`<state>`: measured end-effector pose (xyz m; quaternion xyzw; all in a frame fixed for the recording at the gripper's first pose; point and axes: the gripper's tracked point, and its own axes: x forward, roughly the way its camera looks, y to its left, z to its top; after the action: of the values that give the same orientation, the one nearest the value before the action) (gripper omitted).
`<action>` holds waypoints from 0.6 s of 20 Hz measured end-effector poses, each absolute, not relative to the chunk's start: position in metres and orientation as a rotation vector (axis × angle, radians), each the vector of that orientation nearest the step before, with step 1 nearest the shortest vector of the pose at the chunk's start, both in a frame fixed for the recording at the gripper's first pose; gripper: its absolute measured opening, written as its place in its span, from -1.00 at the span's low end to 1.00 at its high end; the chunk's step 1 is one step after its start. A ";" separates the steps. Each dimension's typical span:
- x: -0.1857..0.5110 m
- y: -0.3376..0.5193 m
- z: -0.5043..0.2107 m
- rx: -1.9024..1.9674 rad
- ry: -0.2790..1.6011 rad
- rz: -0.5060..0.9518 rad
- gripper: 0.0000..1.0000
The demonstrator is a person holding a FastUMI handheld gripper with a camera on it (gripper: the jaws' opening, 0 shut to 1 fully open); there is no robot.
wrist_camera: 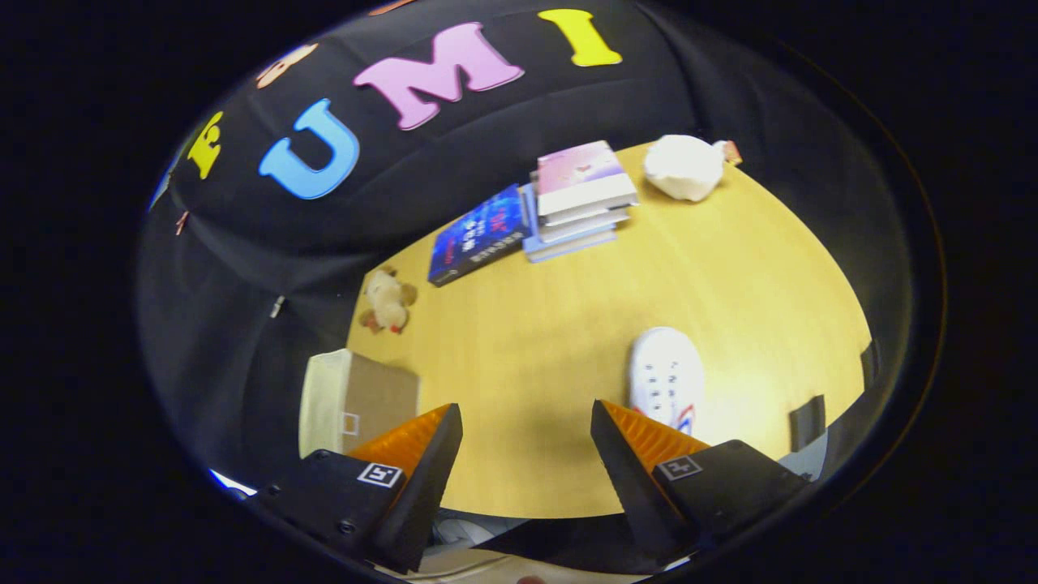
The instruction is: Open the storage box then place both shoes into the box .Put the left shoe in first, then the right shoe, with the right side of both shoes facing outward in a uniform manner.
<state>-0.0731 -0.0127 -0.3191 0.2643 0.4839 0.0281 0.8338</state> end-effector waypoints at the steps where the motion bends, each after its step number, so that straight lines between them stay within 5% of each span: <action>1: -0.085 -0.036 -0.331 0.545 1.044 0.029 0.94; 12: -0.107 -0.071 -0.461 0.640 1.307 -0.049 0.81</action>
<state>-0.1072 -0.0713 -0.4605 0.2923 0.5972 -0.0224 0.7466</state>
